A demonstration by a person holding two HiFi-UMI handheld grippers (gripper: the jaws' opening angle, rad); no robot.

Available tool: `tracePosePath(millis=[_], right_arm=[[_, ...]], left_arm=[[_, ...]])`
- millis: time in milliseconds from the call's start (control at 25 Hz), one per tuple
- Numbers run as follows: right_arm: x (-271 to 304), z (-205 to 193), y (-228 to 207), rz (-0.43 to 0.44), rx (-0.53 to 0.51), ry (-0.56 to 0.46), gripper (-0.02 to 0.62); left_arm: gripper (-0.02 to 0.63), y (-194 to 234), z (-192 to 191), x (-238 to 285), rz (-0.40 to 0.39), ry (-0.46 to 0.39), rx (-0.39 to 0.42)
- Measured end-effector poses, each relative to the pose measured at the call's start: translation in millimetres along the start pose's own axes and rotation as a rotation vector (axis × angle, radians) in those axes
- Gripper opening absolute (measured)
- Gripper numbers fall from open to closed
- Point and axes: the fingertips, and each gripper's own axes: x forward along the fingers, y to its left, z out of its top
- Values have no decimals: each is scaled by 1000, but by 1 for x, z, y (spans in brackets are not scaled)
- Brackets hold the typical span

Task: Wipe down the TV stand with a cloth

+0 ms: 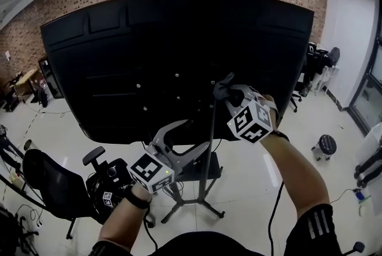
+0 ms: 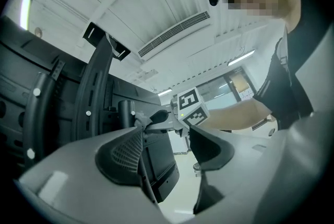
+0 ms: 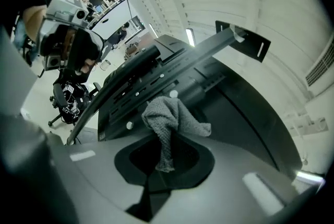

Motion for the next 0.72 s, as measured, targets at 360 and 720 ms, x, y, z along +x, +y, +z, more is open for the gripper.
tracePosePath(millis=[360, 720], right_arm=[[24, -34, -19, 1, 37, -2, 31], [6, -79, -42, -47, 46, 42, 31]], left_arm=[[304, -12, -12, 22, 29, 23, 9], [304, -23, -18, 49, 22, 33, -7]])
